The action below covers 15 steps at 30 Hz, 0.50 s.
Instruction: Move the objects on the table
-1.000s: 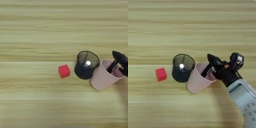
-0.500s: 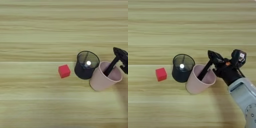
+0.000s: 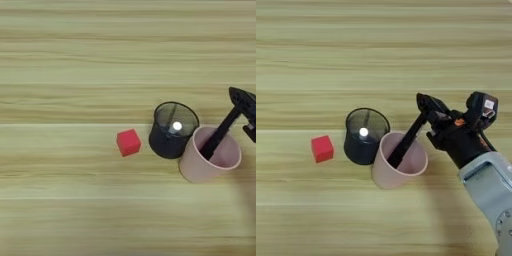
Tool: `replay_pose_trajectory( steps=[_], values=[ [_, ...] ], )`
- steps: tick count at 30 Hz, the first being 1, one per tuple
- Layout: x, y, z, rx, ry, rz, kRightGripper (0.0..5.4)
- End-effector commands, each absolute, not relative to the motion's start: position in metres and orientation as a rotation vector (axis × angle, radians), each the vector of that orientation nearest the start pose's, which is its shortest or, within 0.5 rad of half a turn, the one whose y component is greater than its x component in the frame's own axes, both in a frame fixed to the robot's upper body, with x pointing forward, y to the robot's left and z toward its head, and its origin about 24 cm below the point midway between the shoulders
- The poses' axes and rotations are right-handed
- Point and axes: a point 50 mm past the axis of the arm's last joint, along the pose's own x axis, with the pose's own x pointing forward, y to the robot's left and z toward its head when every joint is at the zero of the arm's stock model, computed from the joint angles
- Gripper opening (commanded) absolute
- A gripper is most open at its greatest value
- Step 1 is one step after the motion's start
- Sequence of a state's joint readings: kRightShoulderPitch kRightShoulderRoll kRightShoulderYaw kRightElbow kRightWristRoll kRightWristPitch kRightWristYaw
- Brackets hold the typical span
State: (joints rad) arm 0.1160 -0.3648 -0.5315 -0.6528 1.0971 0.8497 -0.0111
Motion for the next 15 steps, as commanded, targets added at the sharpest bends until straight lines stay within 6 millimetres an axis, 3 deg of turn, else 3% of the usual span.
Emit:
replay_pose_trajectory(
  steps=[1, 15],
  values=[
    [0.199, -0.235, 0.168, 0.384, -0.010, 0.196, 0.70],
    [0.199, -0.236, 0.180, 0.359, -0.051, 0.202, 0.70]
  ],
)
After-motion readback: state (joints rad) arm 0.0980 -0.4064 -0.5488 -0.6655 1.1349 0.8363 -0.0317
